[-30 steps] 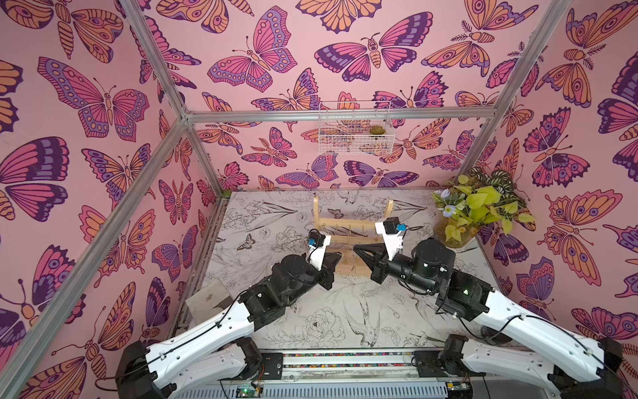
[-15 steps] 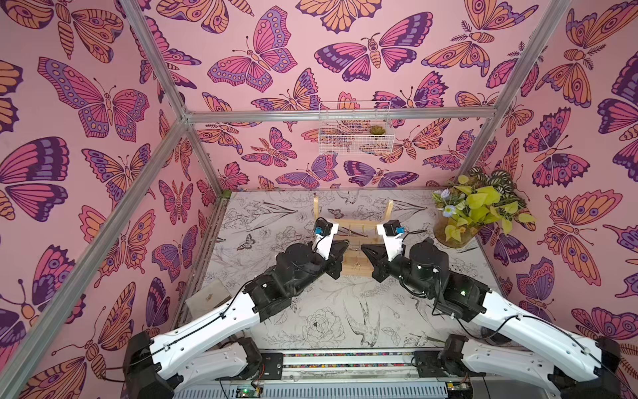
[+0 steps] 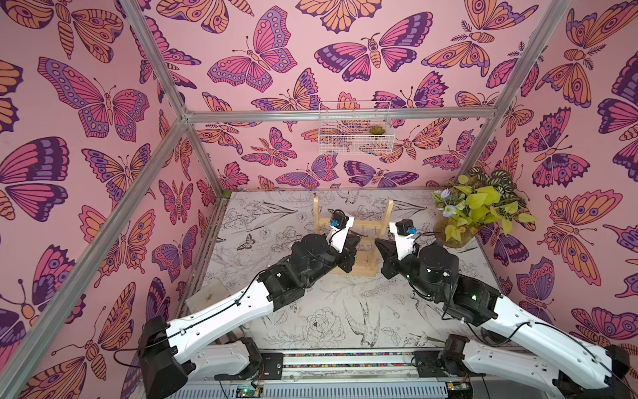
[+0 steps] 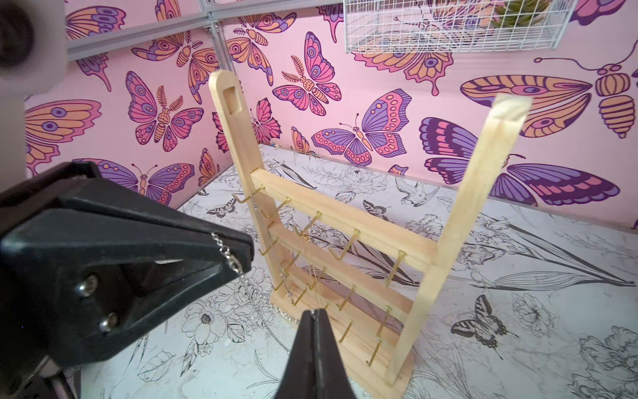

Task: Hang the necklace on the jewelry display stand
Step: Hang the necklace on the stand.

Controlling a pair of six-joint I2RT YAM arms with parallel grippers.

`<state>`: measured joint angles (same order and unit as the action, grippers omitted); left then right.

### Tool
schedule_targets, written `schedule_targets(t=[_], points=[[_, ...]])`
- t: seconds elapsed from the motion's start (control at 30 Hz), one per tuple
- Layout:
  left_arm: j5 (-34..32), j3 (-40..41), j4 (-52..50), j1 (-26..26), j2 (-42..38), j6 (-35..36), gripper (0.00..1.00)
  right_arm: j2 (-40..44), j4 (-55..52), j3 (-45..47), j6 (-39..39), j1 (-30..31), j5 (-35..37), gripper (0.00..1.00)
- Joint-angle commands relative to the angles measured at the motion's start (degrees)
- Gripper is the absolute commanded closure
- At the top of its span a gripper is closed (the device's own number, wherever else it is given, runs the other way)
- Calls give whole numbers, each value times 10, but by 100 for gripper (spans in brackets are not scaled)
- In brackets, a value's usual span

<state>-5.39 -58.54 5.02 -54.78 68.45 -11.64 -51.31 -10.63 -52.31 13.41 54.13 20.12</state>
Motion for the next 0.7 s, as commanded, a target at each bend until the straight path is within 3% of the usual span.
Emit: schedule_targets(t=[0.0, 0.23, 0.67], points=[[10, -27, -7, -3, 22, 12, 100, 5, -8, -4, -19, -3, 34, 100], [6, -60, -13, -3, 74, 18, 100, 7, -13, -2, -27, -26, 52, 100], [-10, -116, -10, -1, 150, 26, 100, 6, -1, 14, -16, -83, 17, 100]])
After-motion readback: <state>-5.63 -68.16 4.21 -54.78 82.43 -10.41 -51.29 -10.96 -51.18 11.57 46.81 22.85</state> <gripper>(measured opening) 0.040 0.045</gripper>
